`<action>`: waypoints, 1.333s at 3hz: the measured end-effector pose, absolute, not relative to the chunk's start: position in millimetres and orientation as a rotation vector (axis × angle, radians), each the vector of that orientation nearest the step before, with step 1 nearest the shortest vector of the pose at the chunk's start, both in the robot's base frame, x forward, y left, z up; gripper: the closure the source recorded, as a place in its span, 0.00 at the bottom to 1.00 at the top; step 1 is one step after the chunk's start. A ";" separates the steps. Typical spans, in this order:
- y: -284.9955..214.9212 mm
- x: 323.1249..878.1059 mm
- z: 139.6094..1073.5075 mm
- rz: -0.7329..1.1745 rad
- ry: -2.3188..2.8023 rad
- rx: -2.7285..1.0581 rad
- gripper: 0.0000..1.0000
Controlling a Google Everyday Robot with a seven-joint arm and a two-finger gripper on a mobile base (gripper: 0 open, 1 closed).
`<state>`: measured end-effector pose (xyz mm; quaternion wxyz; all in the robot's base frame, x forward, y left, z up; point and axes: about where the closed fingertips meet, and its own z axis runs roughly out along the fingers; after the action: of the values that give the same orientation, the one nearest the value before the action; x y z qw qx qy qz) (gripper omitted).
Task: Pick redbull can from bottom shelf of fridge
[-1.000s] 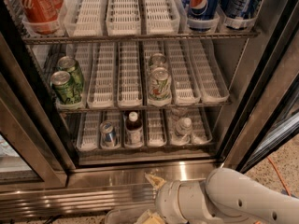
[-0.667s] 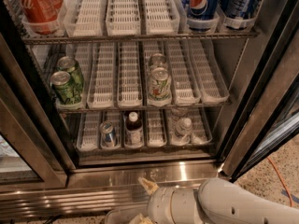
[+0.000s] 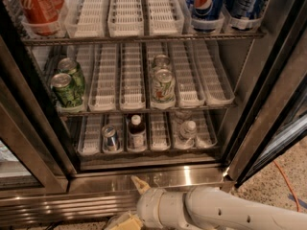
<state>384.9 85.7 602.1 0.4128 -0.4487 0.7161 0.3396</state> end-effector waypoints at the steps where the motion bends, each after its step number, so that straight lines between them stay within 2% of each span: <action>1: 96.1 403.1 601.2 0.816 1.787 -1.063 0.00; 3: 116.7 412.7 611.4 0.692 1.789 -0.888 0.00; 4: 116.7 412.7 611.4 0.692 1.789 -0.888 0.00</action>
Offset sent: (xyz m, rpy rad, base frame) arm 0.0404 0.0279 0.0153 0.0098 -0.1507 -0.3042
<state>412.7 116.7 611.4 0.4915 -0.3656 0.7372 0.2852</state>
